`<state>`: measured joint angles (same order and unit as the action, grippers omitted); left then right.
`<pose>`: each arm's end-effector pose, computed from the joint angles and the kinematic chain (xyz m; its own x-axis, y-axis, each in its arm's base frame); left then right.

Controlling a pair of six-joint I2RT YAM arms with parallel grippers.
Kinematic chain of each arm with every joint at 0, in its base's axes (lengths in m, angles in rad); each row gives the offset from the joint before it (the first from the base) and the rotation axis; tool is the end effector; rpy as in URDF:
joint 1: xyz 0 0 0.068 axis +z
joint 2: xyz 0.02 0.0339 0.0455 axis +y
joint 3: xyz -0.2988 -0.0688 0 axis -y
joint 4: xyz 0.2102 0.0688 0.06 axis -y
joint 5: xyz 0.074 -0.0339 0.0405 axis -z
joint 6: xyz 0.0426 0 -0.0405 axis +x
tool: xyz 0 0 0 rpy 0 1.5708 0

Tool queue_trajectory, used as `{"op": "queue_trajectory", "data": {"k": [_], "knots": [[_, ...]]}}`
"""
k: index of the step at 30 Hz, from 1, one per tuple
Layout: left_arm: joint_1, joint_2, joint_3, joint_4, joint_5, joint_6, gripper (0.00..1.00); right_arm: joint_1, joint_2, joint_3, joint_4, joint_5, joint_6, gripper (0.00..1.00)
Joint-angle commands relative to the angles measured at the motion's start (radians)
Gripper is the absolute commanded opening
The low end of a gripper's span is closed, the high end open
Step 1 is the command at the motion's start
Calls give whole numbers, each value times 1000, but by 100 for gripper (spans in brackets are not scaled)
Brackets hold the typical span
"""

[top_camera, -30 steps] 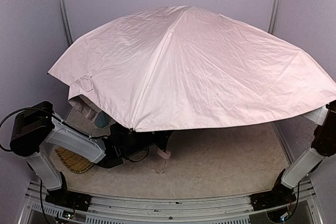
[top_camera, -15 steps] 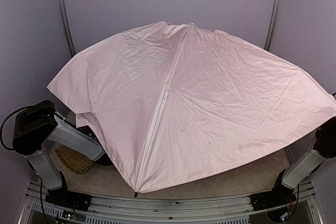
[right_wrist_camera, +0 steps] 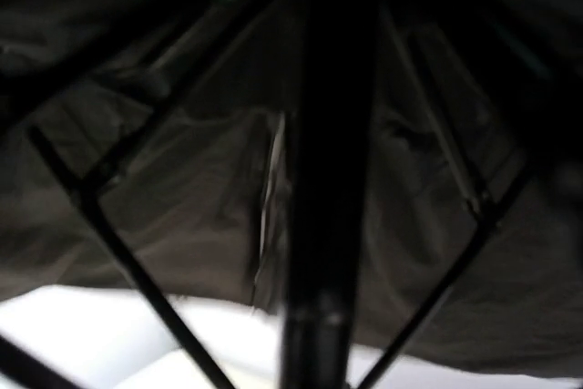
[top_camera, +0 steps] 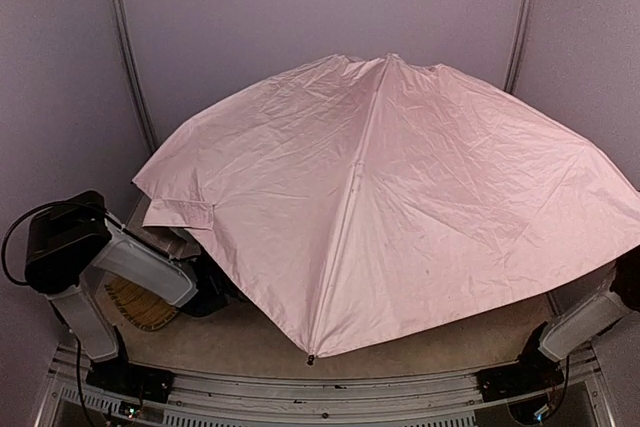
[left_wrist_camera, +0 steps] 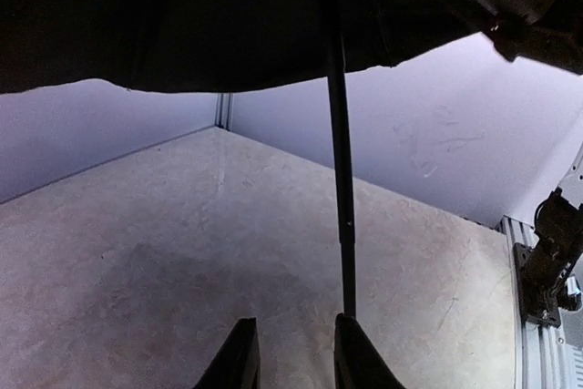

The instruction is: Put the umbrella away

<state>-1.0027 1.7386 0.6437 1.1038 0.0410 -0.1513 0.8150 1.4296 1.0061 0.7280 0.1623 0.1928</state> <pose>0.1794 -0.2842 0.2498 -0.1255 -0.0832 -0.9886 0.8551 0.4961 -0.1504 0.2142 0.2172 0.4124 0.0845 0.3653 -0.9270 -0.6405 0.7326 0.2303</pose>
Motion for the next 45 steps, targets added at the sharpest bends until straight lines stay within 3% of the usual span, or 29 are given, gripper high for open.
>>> {"op": "queue_trajectory", "data": {"k": [1,9,13,17,20,26,33,36,45], "knots": [[2,-86,-88,93,-1,57,31,-61,-76,-28,198,90,-106,0],[30,-293,-205,-48,-82,88,52,-238,-221,-91,239,23,-84,0],[139,-412,-237,-148,-173,-2,52,-265,-284,-95,185,-41,-189,0],[296,-528,-228,-317,-385,-121,52,-270,-314,-106,118,-119,-234,0],[366,-627,-214,-389,-403,-171,53,-271,-313,-118,80,-207,-240,0],[323,-778,-47,-587,-463,-120,57,-270,-287,-130,33,-282,-225,0],[235,-722,17,-578,-369,-56,68,-256,-174,-152,162,-338,-62,0],[197,-730,38,-560,-357,-1,69,-228,-84,-57,187,-337,-59,0],[108,-841,125,-571,-334,150,72,-120,129,460,142,-386,-136,0]]}}
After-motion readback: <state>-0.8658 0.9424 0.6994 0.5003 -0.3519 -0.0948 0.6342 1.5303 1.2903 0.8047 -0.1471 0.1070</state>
